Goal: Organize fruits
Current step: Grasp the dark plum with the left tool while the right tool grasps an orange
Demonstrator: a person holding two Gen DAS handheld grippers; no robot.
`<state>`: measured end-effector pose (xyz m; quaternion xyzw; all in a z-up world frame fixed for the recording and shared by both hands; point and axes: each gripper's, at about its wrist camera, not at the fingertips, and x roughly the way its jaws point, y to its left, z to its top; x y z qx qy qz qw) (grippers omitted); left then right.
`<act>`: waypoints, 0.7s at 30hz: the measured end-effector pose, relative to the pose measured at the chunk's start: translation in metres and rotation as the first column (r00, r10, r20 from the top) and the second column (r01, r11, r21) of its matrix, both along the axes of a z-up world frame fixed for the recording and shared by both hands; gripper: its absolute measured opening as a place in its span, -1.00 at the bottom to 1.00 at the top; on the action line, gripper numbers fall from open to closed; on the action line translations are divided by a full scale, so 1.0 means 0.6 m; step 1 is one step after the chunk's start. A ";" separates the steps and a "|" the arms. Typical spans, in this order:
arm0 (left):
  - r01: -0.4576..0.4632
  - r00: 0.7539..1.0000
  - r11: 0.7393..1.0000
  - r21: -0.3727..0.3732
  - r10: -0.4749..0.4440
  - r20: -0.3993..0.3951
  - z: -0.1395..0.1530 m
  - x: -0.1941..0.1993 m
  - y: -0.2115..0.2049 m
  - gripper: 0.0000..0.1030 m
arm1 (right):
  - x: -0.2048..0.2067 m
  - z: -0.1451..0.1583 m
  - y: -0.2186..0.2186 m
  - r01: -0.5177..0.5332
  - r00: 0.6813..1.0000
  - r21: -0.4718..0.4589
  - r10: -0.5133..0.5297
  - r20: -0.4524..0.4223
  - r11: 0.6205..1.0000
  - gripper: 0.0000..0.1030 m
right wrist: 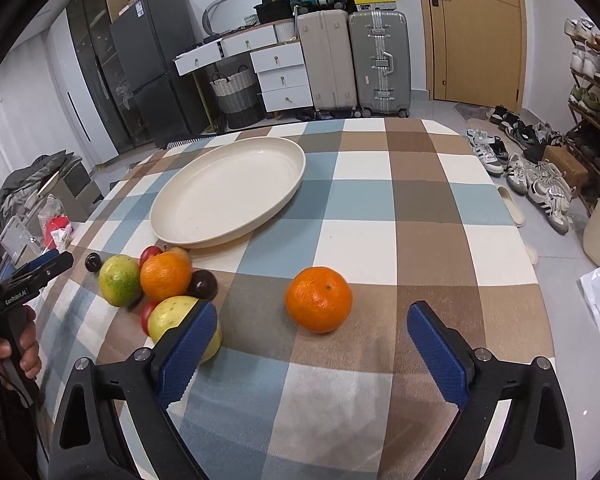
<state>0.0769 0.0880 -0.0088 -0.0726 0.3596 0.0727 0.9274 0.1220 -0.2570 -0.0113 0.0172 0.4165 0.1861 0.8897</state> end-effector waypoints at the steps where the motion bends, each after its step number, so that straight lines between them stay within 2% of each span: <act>1: 0.005 1.000 1.000 0.002 -0.005 -0.016 -0.005 0.008 0.001 0.77 | 0.003 -0.002 0.001 0.000 1.000 -0.006 0.000 -0.005 1.000 0.85; 5: 0.020 0.999 1.000 0.002 -0.020 -0.048 -0.020 0.027 0.001 0.71 | 0.025 -0.019 0.009 0.001 0.999 -0.031 -0.002 -0.034 1.000 0.68; 14: 0.063 0.993 0.998 -0.029 -0.066 -0.102 -0.044 0.053 -0.002 0.37 | 0.045 -0.039 0.017 -0.006 0.998 -0.038 0.004 -0.060 0.999 0.36; 17: 0.072 0.989 0.996 -0.048 -0.078 -0.122 -0.052 0.057 -0.001 0.17 | 0.045 -0.040 0.016 -0.006 0.998 -0.039 0.004 -0.064 0.999 0.27; 19: 0.078 0.987 0.994 -0.071 -0.087 -0.132 -0.058 0.059 0.002 -0.03 | 0.045 -0.040 0.016 -0.007 0.998 -0.039 0.004 -0.064 0.999 0.24; 20: 0.077 0.989 0.995 -0.064 -0.085 -0.124 -0.058 0.059 0.002 -0.06 | 0.045 -0.040 0.016 -0.006 0.998 -0.040 0.003 -0.065 0.999 0.22; 21: 0.078 0.988 0.995 -0.062 -0.086 -0.125 -0.059 0.058 0.002 -0.18 | 0.045 -0.040 0.016 -0.006 0.998 -0.040 0.003 -0.065 0.999 0.17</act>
